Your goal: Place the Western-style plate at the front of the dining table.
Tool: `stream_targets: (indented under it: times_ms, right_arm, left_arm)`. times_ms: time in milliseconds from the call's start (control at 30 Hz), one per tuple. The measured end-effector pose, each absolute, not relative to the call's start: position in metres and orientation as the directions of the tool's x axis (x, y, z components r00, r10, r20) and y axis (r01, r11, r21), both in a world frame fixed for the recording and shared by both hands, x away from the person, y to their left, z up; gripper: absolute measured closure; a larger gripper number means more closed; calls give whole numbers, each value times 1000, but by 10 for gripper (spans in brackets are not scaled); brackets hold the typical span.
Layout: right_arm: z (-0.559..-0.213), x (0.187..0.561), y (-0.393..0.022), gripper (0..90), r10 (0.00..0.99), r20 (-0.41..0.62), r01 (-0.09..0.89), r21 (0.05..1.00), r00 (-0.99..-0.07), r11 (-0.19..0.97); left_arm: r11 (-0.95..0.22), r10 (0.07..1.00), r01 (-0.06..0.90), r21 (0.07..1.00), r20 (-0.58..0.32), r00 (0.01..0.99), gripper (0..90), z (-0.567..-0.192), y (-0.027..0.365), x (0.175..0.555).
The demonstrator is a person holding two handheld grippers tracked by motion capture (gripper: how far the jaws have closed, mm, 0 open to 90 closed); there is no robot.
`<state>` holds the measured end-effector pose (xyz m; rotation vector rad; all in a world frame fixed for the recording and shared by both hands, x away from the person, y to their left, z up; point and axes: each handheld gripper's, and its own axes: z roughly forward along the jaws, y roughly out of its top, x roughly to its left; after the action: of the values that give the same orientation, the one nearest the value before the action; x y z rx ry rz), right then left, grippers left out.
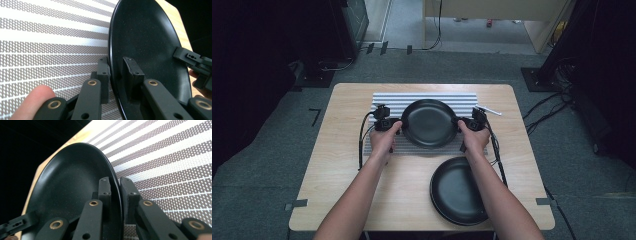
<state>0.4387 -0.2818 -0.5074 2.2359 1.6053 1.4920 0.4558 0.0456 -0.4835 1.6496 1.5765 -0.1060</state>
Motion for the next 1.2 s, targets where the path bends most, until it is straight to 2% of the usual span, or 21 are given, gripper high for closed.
stream_targets:
  times_ms: [667, 1033, 1100, 1200]
  right_arm:
    - [-520, 462, -272, 804, 753, 656, 725, 491, 56, -482]
    - [-519, 466, -269, 800, 803, 597, 729, 549, 0, -408]
    - [-519, 466, -268, 785, 806, 591, 727, 558, -9, -401]
    - [-519, 466, -269, 767, 807, 590, 726, 566, -25, -392]
  left_arm:
    - [162, 787, 883, 440, -597, 153, 768, -502, 51, 483]
    - [124, 813, 880, 458, -556, 175, 731, -505, 48, 484]
    - [109, 814, 878, 466, -549, 191, 700, -504, 47, 483]
    - [77, 823, 868, 491, -522, 223, 564, -502, 44, 482]
